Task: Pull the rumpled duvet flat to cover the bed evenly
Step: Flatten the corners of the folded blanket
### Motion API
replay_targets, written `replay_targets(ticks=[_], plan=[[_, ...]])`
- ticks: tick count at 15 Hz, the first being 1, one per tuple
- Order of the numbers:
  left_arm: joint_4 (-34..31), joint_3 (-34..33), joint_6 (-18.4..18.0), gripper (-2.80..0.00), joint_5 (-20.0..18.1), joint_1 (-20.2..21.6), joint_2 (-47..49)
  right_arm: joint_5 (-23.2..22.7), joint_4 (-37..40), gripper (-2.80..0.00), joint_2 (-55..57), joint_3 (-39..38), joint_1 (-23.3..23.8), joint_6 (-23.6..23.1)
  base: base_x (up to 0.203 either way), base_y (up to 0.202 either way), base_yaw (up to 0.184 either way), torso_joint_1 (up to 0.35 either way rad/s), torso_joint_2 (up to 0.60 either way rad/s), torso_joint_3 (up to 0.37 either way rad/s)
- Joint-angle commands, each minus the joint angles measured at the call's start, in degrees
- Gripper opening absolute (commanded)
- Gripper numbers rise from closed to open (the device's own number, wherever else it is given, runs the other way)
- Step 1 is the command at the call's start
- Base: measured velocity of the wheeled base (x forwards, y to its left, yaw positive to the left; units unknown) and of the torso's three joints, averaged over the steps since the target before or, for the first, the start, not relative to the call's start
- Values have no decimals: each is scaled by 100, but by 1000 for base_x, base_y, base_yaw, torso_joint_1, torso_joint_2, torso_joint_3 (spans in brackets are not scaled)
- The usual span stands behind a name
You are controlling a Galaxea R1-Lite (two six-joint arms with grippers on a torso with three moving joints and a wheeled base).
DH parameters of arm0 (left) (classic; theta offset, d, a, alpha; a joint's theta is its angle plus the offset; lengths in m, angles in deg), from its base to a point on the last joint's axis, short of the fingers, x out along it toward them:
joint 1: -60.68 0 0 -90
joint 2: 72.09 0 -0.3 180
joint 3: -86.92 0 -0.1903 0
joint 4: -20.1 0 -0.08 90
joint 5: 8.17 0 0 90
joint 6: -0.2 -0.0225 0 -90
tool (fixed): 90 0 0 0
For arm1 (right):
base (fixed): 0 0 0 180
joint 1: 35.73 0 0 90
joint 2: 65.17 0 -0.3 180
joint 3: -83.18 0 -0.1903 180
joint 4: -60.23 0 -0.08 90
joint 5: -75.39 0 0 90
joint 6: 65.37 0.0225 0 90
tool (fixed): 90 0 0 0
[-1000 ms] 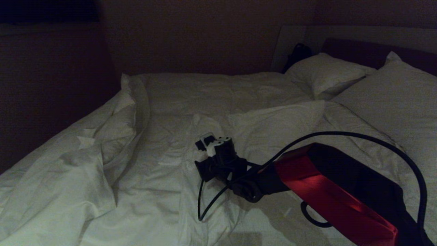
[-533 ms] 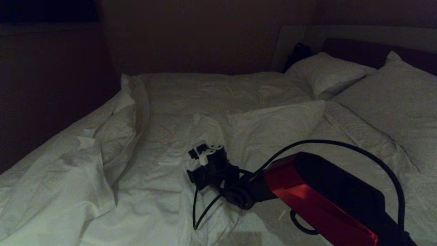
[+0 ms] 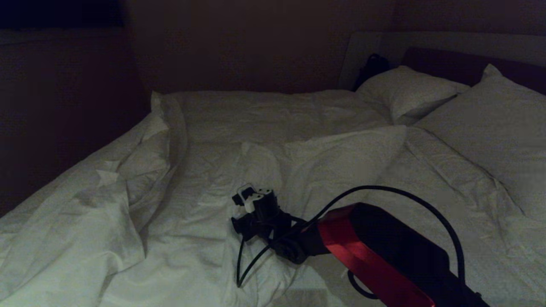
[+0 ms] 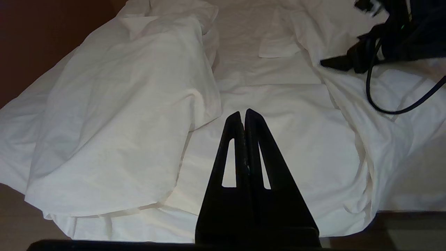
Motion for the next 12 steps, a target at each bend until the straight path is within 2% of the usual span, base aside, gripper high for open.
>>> replay_targets(ticks=[1, 2, 3, 12], plan=[[0, 0, -4, -280, 0, 2, 2, 12, 89, 0, 162, 84, 38, -42, 0, 0, 0, 0, 0, 0], [0, 0, -4, -280, 0, 2, 2, 12, 104, 0, 168, 84, 49, -51, 0, 0, 0, 0, 0, 0], [0, 0, -4, -280, 0, 2, 2, 12, 147, -280, 195, 92, 141, -75, 0, 0, 0, 0, 0, 0], [0, 0, -4, -280, 0, 2, 2, 129, 112, -280, -373, -150, 222, 0, 0, 0, 0, 0, 0, 0]])
